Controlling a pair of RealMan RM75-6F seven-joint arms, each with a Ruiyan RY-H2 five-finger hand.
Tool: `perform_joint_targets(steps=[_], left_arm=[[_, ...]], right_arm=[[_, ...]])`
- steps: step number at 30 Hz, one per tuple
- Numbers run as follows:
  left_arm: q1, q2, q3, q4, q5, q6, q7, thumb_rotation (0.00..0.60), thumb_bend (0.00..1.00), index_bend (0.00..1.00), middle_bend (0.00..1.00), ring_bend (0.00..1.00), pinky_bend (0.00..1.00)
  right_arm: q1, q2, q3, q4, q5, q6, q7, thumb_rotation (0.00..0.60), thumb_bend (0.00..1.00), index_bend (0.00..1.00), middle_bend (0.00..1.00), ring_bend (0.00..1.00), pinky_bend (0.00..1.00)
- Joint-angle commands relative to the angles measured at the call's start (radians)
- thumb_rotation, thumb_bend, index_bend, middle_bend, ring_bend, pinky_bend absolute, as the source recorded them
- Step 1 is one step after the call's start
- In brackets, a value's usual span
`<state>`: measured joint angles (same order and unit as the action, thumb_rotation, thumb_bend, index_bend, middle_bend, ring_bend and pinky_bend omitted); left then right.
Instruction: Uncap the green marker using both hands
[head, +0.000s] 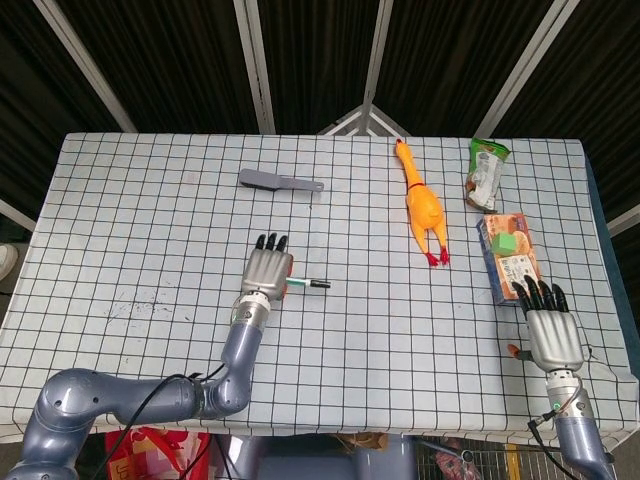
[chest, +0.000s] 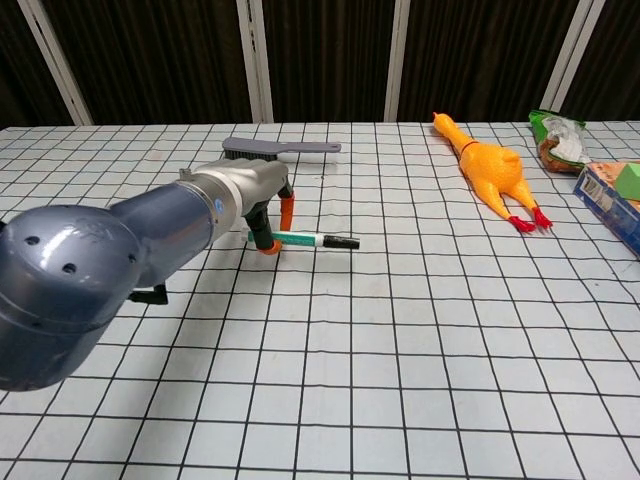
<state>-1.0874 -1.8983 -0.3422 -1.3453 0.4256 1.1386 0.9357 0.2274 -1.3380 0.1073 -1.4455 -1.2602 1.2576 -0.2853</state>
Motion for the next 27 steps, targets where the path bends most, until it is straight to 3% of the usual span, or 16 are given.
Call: perform_joint_targets(steps=[1,13,21,27], left_arm=[[0.023,0.043,-0.014,-0.068,0.023,0.036,-0.018,0.600,0.56,0.56,0.07,0.00,0.00],[0.038,0.086,-0.053,-0.189,0.091,0.079,-0.088,0.600,0.56,0.56,0.08,0.00,0.00],[-0.011,0.078,-0.085,-0.236,0.079,0.111,-0.032,0.600,0.56,0.56,0.08,0.00,0.00],[-0.059,0.047,-0.089,-0.221,0.048,0.141,0.040,0.600,0.56,0.57,0.08,0.00,0.00]], right_arm=[[0.007,0.007,0.009,-0.016,0.002,0.000,-0.007,0.600,0.11,0.12,0.00,0.04,0.04],[0.089,0.078,0.103,-0.196,0.083,-0.044,-0.095,0.600,0.11,0.14,0.00,0.04,0.04],[0.175,0.078,0.169,-0.289,0.201,-0.122,-0.134,0.600,0.11,0.16,0.00,0.04,0.04],[0.223,0.069,0.187,-0.338,0.252,-0.141,-0.160,0.600,0.11,0.19,0.00,0.04,0.04]])
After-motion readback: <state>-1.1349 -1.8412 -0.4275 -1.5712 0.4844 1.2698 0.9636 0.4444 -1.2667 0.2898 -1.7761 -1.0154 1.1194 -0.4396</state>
